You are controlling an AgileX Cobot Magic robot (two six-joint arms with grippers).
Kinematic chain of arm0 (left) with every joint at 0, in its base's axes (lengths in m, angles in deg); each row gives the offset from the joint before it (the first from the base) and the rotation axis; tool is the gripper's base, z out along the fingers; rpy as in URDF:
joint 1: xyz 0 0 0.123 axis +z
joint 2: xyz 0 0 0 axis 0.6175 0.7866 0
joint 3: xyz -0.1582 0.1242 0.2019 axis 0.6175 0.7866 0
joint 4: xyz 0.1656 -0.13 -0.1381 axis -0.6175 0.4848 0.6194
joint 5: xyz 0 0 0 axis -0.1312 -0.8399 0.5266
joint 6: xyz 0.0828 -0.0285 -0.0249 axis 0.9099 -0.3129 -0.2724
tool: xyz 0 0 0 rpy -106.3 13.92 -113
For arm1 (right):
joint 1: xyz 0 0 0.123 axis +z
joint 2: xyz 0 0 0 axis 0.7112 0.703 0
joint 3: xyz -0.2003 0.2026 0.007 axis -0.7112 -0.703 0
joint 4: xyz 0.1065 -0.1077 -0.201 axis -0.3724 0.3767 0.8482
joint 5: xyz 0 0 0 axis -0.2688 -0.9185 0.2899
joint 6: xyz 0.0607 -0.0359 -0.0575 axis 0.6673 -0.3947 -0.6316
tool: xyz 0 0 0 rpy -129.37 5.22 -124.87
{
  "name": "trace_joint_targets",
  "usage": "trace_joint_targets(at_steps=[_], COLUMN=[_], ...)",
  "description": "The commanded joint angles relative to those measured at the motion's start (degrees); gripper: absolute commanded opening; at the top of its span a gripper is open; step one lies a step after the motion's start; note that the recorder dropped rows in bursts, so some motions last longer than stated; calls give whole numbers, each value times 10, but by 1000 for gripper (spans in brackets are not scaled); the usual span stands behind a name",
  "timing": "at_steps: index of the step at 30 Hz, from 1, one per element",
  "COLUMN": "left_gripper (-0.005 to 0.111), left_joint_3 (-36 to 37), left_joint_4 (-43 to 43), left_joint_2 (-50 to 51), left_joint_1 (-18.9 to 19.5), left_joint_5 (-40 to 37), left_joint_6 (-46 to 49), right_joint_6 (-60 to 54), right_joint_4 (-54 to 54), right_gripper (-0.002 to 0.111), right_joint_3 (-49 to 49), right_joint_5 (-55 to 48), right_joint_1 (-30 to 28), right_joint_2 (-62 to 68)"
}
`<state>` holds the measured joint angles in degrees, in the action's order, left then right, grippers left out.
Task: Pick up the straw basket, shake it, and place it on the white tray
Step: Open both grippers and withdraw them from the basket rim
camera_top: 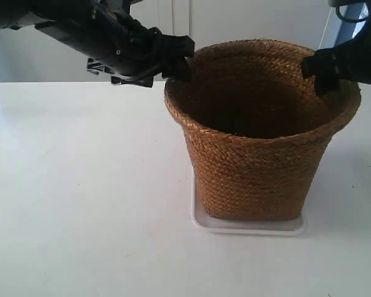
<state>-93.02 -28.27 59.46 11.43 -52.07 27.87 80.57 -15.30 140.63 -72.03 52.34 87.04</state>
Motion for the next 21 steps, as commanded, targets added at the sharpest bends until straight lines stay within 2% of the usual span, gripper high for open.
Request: trace_joint_targets(at_steps=[1, 9, 11, 13, 15, 19, 20, 21], left_gripper=[81, 81, 81, 77, 68, 30, 19, 12], left_joint_3=[-3, -3, -3, 3, 19, 72, 88, 104], left_joint_4=[-42, -151, -180, -196, -198, -198, -198, -198], left_joint_2=[-27, -105, -126, -143, -159, -190, -198, -204], left_joint_1=[2, 2, 2, 2, 2, 2, 2, 2], left_joint_5=[-1, -46, -75, -91, -83, -49, -38, -25], left_joint_6=[3, 4, 12, 16, 27, 43, 43, 43], right_joint_6=[-11, -11, -11, -11, -11, -11, -11, -11], right_joint_4=[6, -25, -30, -37, -55, -79, -80, -84], right_gripper=[79, 78, 73, 62, 46, 6, -1, 0], right_joint_3=[20, 43, 43, 43, 40, 8, -3, -18], right_joint_5=[11, 64, 73, 76, 79, 101, 113, 131], right_joint_1=[-2, -1, -1, -1, -1, -1, -1, -1], right_joint_2=[-27, -113, -130, -147, -160, -188, -196, -205])
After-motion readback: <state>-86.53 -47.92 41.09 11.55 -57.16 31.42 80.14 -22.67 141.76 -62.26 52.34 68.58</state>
